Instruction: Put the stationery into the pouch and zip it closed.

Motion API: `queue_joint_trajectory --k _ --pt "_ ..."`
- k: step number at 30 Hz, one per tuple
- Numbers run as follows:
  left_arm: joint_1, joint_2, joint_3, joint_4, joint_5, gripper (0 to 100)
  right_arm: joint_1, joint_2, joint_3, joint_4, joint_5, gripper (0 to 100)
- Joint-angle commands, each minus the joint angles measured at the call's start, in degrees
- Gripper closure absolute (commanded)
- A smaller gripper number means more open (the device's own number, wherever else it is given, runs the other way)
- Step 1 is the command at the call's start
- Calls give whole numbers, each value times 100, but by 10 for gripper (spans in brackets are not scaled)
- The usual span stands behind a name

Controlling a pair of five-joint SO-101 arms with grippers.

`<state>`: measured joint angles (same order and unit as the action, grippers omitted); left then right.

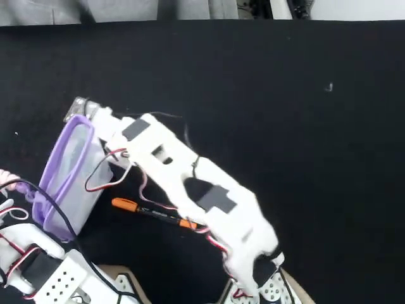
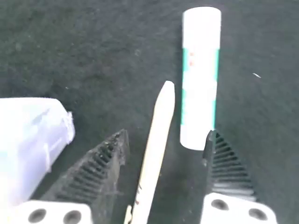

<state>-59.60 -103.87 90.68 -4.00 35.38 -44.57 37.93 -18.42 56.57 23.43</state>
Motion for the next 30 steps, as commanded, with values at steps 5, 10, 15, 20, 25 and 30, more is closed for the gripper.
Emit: queue_joint_trajectory --k 5,10,15,20,25,30 --pt "-479 -44 -57 -176 44 971 53 1534 -2738 1081 -26 740" --pt "-505 -44 13 -404 44 971 62 2448 -4180 1864 -18 740" --pt "-514 -44 13 -404 44 971 88 3160 -5578 2699 -18 744" --pt "-514 -44 13 -404 44 971 229 3697 -6791 3305 -53 881" --pt "-488 -44 22 -404 44 971 360 3969 -7767 3842 -62 982" --pt "-479 -44 92 -431 44 971 501 3609 -7741 4167 -62 986"
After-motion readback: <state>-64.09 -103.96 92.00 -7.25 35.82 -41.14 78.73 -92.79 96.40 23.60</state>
